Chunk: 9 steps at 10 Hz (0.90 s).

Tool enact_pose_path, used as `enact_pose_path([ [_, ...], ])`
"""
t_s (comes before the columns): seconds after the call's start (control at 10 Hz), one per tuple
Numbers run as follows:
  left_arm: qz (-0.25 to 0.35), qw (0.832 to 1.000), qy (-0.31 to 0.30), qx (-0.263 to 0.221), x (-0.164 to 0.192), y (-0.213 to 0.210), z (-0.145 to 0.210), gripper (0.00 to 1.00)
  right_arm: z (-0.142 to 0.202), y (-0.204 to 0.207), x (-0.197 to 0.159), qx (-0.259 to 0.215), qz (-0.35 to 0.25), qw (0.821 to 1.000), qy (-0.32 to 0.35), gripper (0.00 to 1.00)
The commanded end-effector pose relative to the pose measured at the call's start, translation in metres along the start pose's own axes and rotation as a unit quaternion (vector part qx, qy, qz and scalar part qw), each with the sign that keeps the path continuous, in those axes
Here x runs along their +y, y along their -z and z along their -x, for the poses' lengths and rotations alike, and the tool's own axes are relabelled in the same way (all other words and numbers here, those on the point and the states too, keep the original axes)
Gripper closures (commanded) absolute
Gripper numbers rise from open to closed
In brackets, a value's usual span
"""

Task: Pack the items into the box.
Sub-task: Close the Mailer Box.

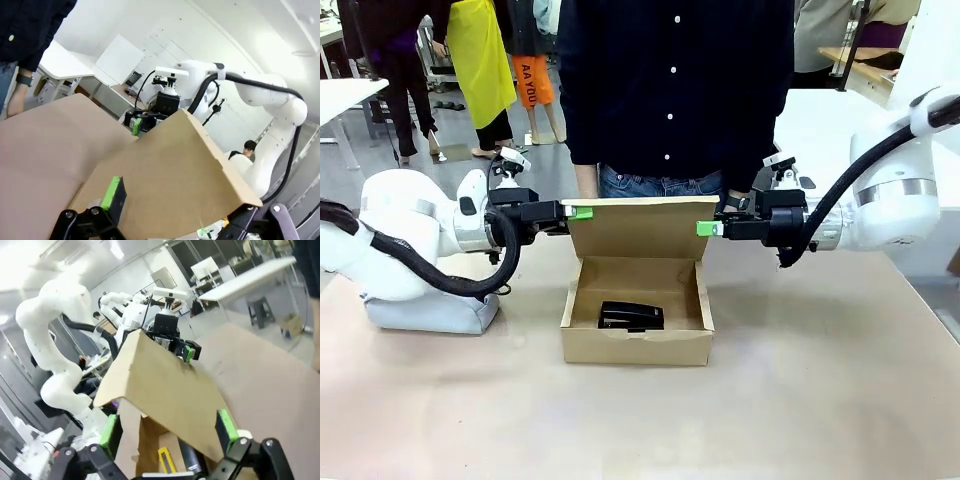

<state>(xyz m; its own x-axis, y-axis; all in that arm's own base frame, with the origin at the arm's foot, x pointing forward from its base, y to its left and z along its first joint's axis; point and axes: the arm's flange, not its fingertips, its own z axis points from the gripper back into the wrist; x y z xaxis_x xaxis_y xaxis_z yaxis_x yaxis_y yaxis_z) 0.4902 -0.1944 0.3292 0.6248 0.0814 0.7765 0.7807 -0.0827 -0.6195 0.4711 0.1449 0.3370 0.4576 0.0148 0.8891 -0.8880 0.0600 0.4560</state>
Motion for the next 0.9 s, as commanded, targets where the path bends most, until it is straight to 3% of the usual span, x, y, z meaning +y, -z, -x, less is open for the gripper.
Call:
enact_pose_path([
  [0.0, 0.015, 0.998, 0.059, 0.012, -0.014, -0.010, 0.012, 0.00, 0.011, 0.007, 0.018, -0.008, -0.024, 0.998, -0.055, 0.00],
  [0.5, 0.033, 0.992, 0.107, 0.055, -0.024, -0.020, 0.040, 0.00, 0.035, -0.011, 0.034, -0.010, 0.016, 0.996, -0.086, 0.00],
  [0.8, 0.020, 0.989, 0.139, 0.040, -0.042, -0.056, 0.047, 0.00, 0.044, -0.043, 0.050, -0.014, 0.043, 0.994, -0.100, 0.00],
])
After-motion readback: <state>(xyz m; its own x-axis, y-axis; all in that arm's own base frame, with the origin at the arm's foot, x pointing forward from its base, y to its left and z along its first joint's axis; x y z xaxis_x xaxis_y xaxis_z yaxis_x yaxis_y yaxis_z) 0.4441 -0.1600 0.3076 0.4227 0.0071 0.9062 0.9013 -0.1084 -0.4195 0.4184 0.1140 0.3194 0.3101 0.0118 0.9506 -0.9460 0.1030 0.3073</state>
